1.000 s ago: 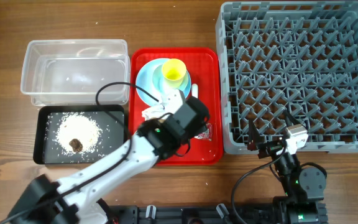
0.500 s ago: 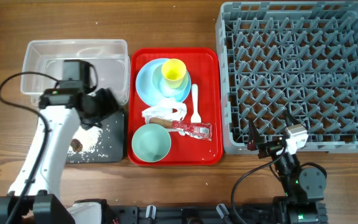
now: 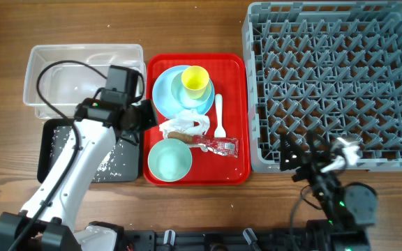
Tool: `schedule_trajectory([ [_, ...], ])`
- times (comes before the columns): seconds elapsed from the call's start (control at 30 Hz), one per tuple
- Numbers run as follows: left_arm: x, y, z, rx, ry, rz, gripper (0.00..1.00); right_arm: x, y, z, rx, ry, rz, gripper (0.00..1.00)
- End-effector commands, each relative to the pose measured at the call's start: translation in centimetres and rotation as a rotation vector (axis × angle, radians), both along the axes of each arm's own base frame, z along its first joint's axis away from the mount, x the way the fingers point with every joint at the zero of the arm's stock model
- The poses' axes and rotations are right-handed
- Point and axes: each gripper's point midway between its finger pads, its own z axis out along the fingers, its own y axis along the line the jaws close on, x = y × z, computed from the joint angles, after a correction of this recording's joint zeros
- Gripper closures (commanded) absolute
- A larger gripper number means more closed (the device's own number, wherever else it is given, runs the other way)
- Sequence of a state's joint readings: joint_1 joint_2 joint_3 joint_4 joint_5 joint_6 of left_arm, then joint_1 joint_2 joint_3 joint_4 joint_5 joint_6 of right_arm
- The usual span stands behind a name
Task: Sort waste into correct bins and load items into the dishwasher rack
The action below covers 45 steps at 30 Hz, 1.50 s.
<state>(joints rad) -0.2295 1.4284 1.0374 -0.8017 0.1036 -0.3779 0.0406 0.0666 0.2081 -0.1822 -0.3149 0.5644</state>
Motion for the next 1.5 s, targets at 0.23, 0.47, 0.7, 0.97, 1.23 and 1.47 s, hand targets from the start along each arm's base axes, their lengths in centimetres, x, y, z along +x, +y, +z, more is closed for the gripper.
schedule_trajectory([
  [0.23, 0.4, -0.6, 1.0, 0.044, -0.060, -0.048, 0.96, 2.0, 1.3, 17.5, -0.071, 0.446, 0.094, 0.00],
  [0.47, 0.8, 0.8, 0.9, 0.066, -0.060, 0.039, 0.96, 4.1, 10.5, 10.0, -0.259, 0.671, 0.440, 0.73],
  [0.7, 0.7, 1.0, 0.9, 0.072, -0.055, 0.039, 0.96, 5.3, 17.6, 1.6, -0.523, 0.824, 0.391, 0.75],
  [0.97, -0.1, -1.6, 1.0, -0.034, -0.024, -0.026, 0.90, 7.2, 13.3, 2.9, -0.512, 0.810, 0.267, 0.52],
  [1.23, -3.8, -12.7, 1.6, -0.242, 0.046, 0.023, 0.56, 4.2, 3.5, 4.4, -0.578, 0.899, 0.054, 0.00],
  [1.47, -7.6, -22.2, -1.0, -0.282, 0.037, 0.048, 0.21, 4.2, 3.5, 4.4, -0.577, 0.898, 0.054, 0.00],
])
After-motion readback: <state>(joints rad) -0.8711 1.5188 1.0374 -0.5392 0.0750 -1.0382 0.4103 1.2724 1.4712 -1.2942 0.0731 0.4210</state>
